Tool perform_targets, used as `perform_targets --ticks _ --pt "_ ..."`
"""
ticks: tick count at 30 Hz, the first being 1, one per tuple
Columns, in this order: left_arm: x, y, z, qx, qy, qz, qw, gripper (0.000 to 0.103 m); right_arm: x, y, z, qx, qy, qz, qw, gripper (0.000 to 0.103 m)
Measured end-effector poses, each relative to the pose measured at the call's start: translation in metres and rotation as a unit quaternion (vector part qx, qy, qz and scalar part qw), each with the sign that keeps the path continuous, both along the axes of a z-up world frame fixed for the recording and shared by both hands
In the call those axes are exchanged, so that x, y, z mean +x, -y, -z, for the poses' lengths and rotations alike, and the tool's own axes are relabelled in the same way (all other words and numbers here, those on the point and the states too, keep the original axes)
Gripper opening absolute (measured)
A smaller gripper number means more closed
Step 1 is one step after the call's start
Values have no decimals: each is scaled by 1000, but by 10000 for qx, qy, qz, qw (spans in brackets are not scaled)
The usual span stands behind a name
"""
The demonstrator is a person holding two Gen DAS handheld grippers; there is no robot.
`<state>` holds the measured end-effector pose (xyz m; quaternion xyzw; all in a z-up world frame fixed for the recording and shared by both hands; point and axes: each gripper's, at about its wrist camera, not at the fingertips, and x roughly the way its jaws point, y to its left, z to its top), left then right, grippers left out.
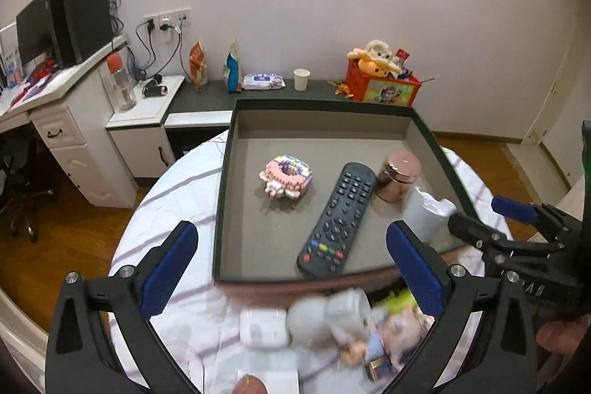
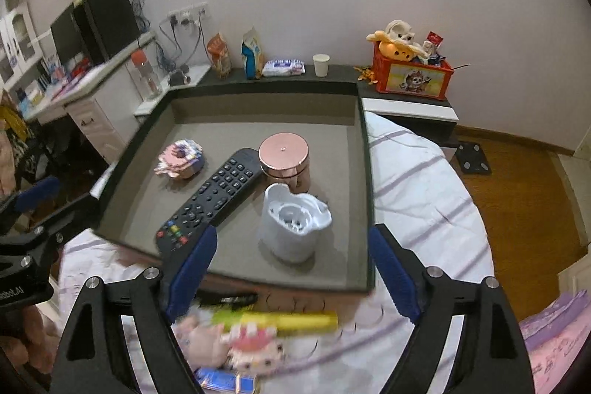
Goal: Organize rigid objects
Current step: 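Withdraw both tools and move the left tool toward the white charger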
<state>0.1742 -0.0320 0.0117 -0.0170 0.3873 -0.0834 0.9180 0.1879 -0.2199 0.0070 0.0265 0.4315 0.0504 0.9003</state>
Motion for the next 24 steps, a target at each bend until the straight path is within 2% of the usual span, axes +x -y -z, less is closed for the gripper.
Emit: perform_targets --ticks 6,10,17,24 --pt "-65 -17 -20 -141 291 1 9995 103 -61 9 -28 163 407 60 9990 86" --pt "-106 -29 -20 -128 342 -110 9993 103 -106 13 -33 241 563 139 9980 86" --pt "-157 -42 -4 -166 323 -332 9988 103 -158 18 -18 326 421 232 9983 86" --pt "-188 -47 25 -265 103 -541 9981 103 -186 12 9 462 128 255 9985 86"
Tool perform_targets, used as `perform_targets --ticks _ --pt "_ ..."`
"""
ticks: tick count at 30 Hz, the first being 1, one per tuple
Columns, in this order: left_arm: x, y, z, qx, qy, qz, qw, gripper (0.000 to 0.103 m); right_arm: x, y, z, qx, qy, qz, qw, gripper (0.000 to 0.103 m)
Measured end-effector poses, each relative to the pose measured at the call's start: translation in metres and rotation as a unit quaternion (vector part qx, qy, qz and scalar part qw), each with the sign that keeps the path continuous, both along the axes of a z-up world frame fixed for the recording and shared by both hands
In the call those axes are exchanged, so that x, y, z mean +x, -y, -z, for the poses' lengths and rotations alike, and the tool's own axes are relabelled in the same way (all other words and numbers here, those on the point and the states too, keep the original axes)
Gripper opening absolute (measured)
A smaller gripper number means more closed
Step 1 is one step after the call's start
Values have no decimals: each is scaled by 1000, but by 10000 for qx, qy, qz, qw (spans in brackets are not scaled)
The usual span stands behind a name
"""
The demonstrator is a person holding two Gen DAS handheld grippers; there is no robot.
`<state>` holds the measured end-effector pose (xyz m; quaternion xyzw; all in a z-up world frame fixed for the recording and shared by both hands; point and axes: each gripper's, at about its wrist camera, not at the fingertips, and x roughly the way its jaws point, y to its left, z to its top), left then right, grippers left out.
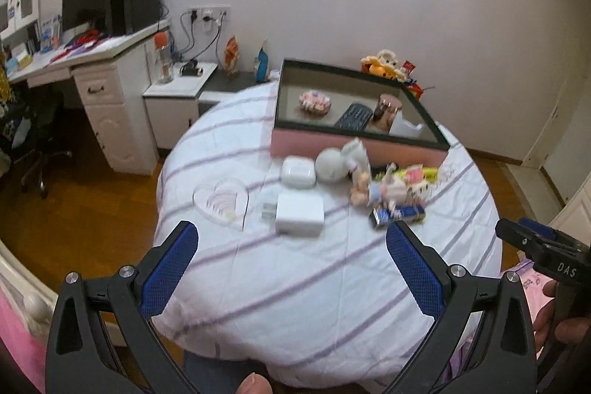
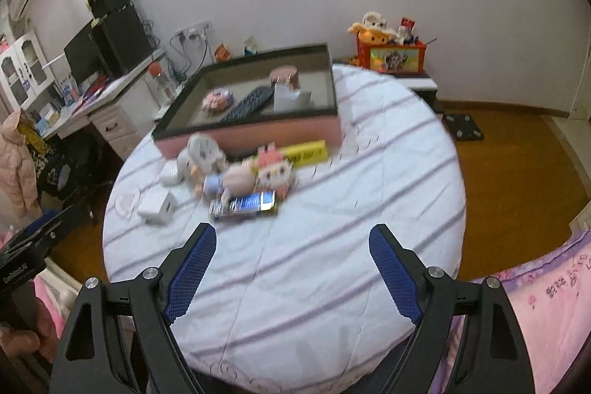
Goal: Organize rigid objects
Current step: 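Withdraw both tools and move the left tool toward the white charger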
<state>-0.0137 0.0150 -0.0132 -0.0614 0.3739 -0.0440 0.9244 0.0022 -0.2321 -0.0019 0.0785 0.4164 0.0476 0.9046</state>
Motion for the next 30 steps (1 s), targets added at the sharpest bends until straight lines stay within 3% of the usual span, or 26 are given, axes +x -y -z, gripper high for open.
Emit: perform_targets --ticks 18,30 --pt "-5 2 20 54 -262 37 9996 103 -5 -17 9 -70 -127 -167 9998 86" --pt "34 6 42 165 -409 47 9990 103 8 -29 19 -162 -289 -249 9991 86"
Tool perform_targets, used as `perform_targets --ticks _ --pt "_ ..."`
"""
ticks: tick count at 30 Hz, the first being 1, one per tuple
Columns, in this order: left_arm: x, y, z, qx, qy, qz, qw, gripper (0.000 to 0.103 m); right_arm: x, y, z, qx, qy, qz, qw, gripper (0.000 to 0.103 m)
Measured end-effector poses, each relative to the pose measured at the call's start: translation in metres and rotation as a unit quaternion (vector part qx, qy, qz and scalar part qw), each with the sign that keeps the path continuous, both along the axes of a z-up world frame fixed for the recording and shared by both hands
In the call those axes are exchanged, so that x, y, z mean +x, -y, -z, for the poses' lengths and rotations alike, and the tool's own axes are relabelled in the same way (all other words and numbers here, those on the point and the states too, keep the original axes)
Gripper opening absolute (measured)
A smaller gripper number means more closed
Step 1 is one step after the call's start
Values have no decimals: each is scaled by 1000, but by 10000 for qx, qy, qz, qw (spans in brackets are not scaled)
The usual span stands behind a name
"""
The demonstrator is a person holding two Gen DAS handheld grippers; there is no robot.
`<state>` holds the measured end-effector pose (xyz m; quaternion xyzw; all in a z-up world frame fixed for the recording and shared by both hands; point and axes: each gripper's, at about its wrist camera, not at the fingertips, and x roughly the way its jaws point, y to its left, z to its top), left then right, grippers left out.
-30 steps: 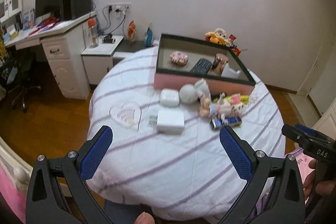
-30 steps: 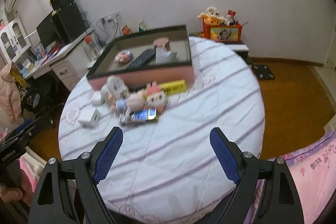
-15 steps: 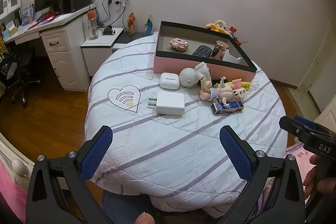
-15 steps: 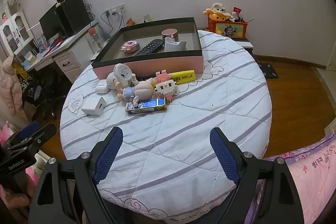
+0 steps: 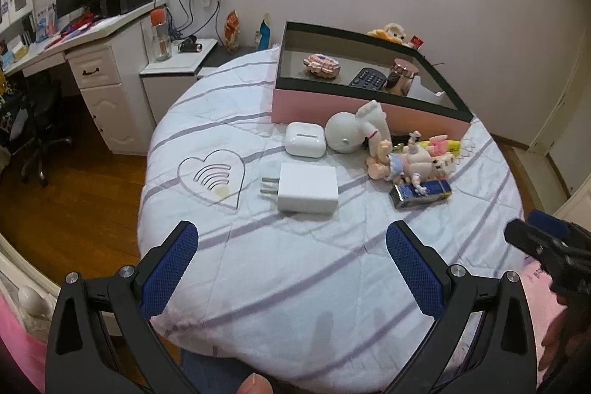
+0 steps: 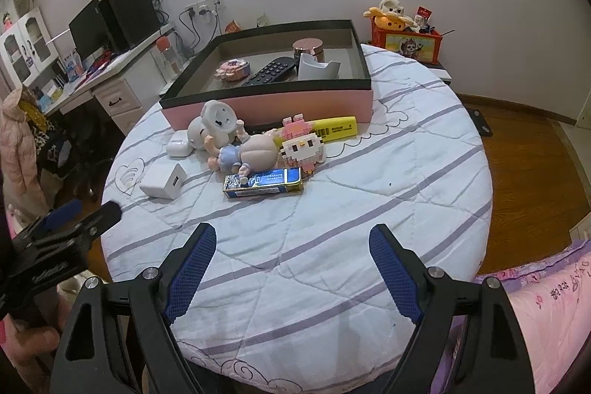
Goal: Organize rigid objects
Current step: 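Withdraw both tools and move the left tool toward the white charger, then grasp the white charger with the left tool while the right tool grasps the blue lighter box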
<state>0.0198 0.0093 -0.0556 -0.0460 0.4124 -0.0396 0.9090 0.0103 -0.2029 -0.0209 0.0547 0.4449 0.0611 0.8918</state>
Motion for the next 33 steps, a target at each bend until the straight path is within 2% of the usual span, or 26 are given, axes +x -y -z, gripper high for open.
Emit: perform_targets --ticks 4,11,16,19,21,23,26,28,30,33 --pt "24 4 16 168 -110 -9 9998 103 7 -3 6 -62 -99 19 9999 86" --pt "58 4 40 232 -313 -46 9992 103 23 -8 18 -123 -270 26 9996 86" --pt "74 7 56 343 -439 -61 9984 103 34 -13 28 -181 -375 11 9991 86" --pt "78 13 62 559 -414 -6 9976 102 42 -18 34 -211 -421 -25 9989 86" --pt "80 13 61 480 -390 86 9980 102 48 -22 38 -222 -446 -41 9987 86" --pt "81 11 61 429 -395 108 9982 99 53 -26 42 -211 -463 -51 9987 86" --pt "80 9 59 448 -343 136 9983 88 60 -31 47 -213 -473 -69 9986 86" --pt "80 6 57 451 -306 106 9985 74 65 -36 51 -210 -468 -83 9986 86" --pt "79 1 56 404 -291 88 9987 67 69 -40 54 -204 -486 -105 9986 86" --pt "80 -5 54 249 -311 101 9992 67 74 -46 60 -240 -461 -109 9986 87"
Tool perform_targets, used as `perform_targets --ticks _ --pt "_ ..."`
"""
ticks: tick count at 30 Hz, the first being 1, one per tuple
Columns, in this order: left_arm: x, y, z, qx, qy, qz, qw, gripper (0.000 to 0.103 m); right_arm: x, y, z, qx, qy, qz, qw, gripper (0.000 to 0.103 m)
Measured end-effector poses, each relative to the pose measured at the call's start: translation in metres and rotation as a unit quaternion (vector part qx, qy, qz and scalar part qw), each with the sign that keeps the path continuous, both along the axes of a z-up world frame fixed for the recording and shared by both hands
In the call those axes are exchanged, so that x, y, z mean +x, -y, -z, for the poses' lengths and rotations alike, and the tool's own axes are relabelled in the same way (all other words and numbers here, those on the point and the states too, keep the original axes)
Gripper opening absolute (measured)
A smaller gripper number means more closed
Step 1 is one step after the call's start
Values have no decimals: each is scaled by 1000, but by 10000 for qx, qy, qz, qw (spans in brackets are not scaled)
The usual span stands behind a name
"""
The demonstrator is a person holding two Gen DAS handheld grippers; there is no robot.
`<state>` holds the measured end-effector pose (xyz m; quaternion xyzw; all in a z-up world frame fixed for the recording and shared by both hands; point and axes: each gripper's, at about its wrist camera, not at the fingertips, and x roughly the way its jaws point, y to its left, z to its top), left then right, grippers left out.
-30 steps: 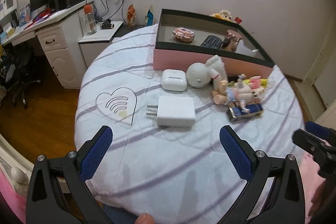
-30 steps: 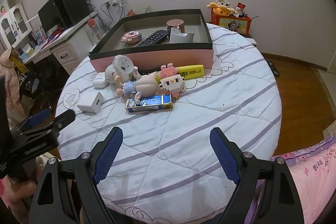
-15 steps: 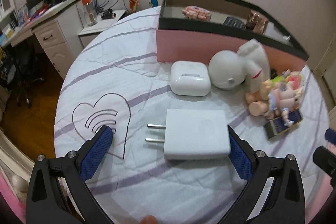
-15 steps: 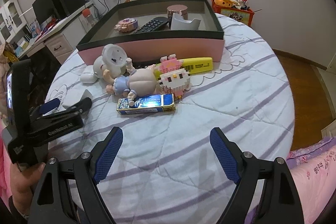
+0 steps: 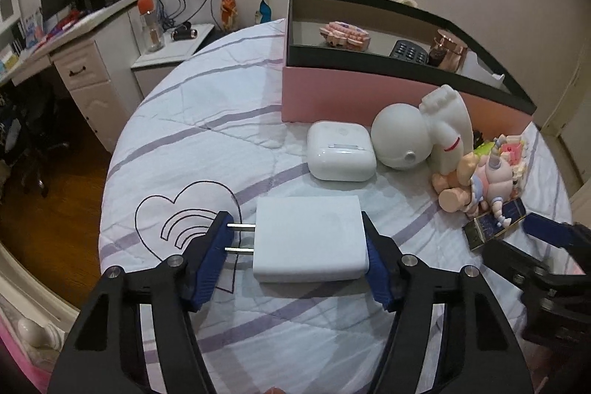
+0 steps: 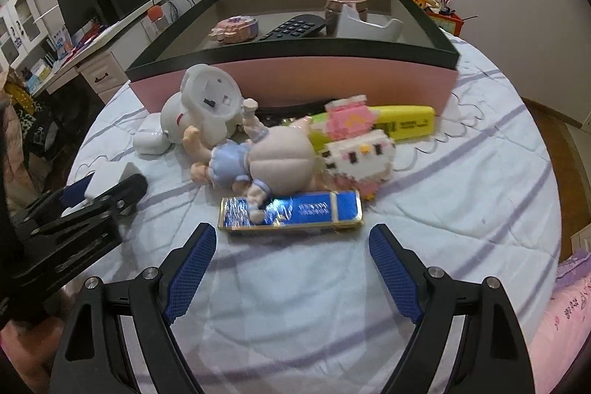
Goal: Organize rigid objects
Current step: 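Grasp the white charger with the left tool while the right tool grasps the blue lighter box, then carry charger and blue box over the tray and release both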
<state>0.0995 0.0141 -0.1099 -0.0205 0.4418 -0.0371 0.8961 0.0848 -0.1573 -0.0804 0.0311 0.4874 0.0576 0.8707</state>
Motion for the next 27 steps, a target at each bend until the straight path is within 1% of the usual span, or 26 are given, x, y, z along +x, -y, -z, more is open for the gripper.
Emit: perform_targets --ticks 2,4,6,8,10,11,12,13,22,25,27 --pt "-1 -1 -1 -24 2 0 10000 67 4 -5 5 -113 -1 24 9999 87" --pt "-2 -1 -1 -28 8 2 10000 67 7 -9 7 -234 77 34 9997 90" --pt "-2 -1 -1 -46 9 -1 10000 67 9 -14 10 -329 123 -29 9994 100" --pt "-3 -2 -3 -68 11 0 10000 67 9 -19 13 -492 203 -94 9985 101" --pt "-5 -3 -4 -79 22 -18 10000 67 6 -18 13 -510 281 -71 9983 99" --pt "-5 -4 -4 -81 27 -29 10000 67 4 -16 12 -485 318 -33 9983 93" --pt "-7 -4 -5 -85 34 -36 10000 67 3 -14 11 -482 349 6 9982 84" --pt "-8 -4 -5 -92 42 -43 9999 67 2 -12 10 -470 367 23 9982 83" --pt "-19 2 -16 -92 136 14 9999 67 -8 3 4 -133 331 -63 9993 83" --pt "-25 3 -24 -105 178 33 9998 67 -22 10 -5 -32 323 -59 9995 83" --pt "-28 5 -33 -141 223 82 9996 67 -31 16 -18 43 369 -44 9993 83"
